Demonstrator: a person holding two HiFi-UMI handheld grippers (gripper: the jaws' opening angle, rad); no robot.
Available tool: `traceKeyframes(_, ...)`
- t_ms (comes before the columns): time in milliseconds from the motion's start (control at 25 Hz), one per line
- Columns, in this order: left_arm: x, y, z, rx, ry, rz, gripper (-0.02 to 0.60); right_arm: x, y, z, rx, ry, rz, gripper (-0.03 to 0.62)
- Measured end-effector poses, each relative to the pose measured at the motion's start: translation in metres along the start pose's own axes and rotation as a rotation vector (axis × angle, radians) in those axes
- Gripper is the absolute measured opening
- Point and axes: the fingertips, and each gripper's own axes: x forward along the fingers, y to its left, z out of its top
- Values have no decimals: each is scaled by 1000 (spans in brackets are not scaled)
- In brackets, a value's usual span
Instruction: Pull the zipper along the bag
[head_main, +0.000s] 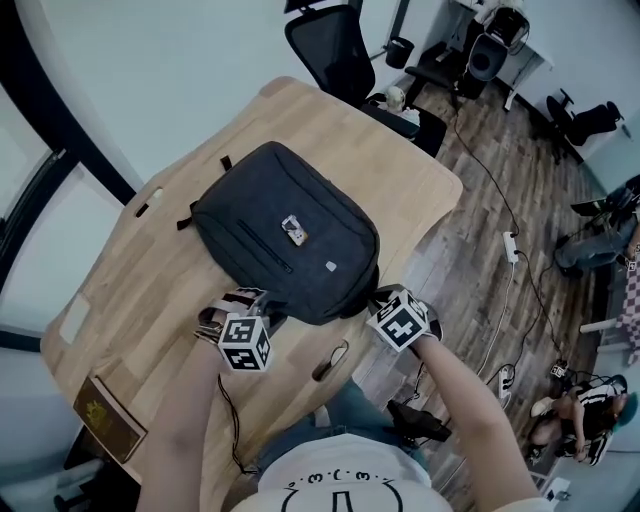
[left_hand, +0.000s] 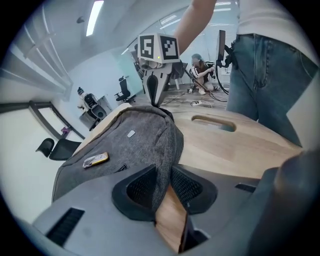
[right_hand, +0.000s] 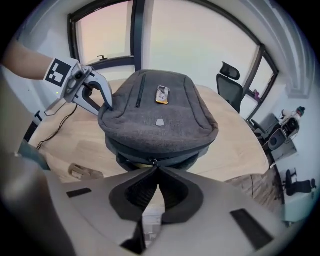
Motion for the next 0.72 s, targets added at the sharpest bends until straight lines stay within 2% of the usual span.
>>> traceKeyframes(160,-3,-1,-2,-95,58,-5,119,2,13,0,-67,-4,94,63)
traceKeyframes(280,-3,-2,8,-185,59,-12,166,5,13,2,-121,-3,159,63)
traceKeyframes(480,5,-6,29,-279,68,13,189,4,15,7,-150,-3,299,63)
traceKeyframes(720,12,-5,57,-377,55,75,190,6,14,8,-163,-5,338,63)
